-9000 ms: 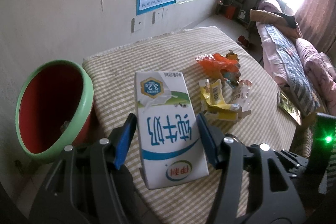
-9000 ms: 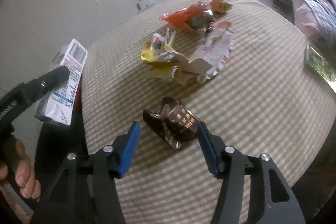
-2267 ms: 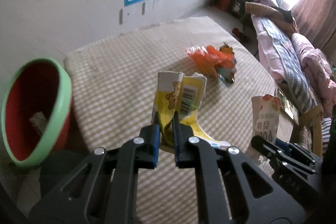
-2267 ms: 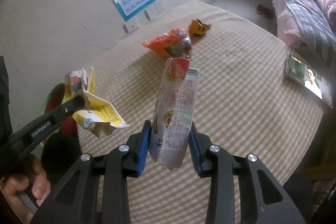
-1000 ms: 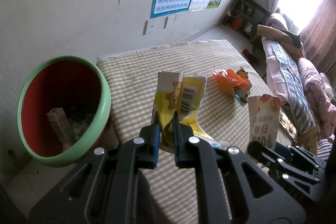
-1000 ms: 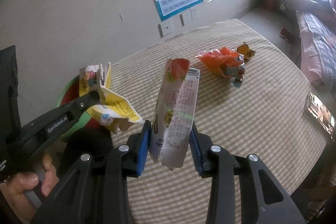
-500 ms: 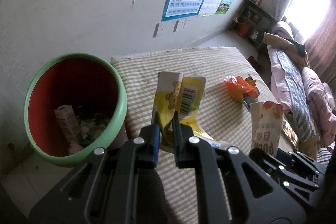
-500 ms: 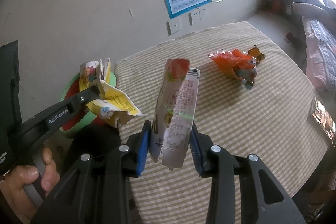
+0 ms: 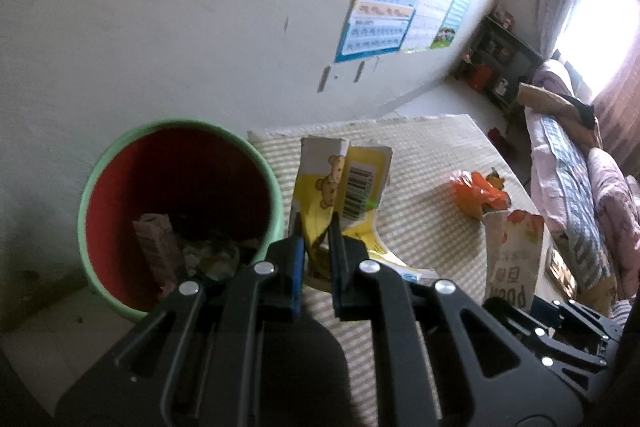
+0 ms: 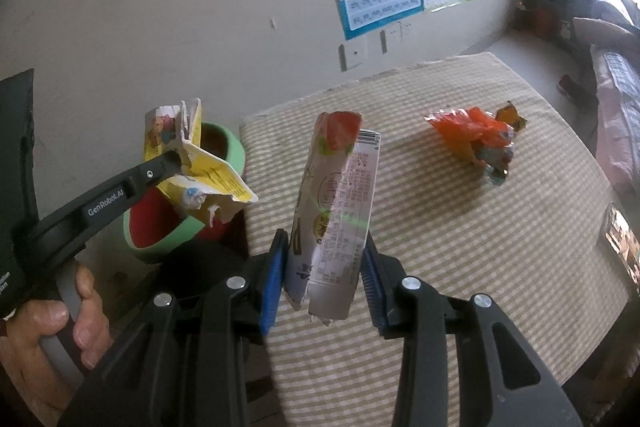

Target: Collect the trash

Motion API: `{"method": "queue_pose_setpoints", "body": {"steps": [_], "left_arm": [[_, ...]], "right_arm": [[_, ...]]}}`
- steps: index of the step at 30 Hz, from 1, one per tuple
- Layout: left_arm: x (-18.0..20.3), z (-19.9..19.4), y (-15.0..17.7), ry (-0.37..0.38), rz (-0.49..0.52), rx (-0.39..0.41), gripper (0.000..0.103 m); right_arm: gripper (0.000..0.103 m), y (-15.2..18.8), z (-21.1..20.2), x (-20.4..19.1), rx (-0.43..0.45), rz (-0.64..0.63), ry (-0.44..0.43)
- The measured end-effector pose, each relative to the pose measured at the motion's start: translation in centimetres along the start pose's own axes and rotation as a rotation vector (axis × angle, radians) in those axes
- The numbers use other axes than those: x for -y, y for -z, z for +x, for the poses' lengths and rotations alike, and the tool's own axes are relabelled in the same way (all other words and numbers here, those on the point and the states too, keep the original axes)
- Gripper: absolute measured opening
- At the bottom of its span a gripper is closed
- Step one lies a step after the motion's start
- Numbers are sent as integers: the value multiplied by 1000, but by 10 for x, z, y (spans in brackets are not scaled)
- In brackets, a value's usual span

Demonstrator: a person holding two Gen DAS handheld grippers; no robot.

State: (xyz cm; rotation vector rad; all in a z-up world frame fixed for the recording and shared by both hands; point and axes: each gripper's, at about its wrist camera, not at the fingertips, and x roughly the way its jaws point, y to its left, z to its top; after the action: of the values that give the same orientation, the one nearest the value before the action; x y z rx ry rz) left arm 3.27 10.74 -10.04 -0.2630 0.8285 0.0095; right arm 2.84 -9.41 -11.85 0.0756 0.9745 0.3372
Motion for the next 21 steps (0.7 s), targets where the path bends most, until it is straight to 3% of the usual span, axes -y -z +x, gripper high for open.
{"method": "queue_pose_setpoints", "body": {"steps": [15,21], "left_arm": [[-53,-10,-8,-84,-70,56,10],[-91,-6,-6,-126,-138,51,10]], "right_arm": [[37,-8,18,-36,-41,-65,-28],[26,-18,30,-60,-39,-107,-55]]}}
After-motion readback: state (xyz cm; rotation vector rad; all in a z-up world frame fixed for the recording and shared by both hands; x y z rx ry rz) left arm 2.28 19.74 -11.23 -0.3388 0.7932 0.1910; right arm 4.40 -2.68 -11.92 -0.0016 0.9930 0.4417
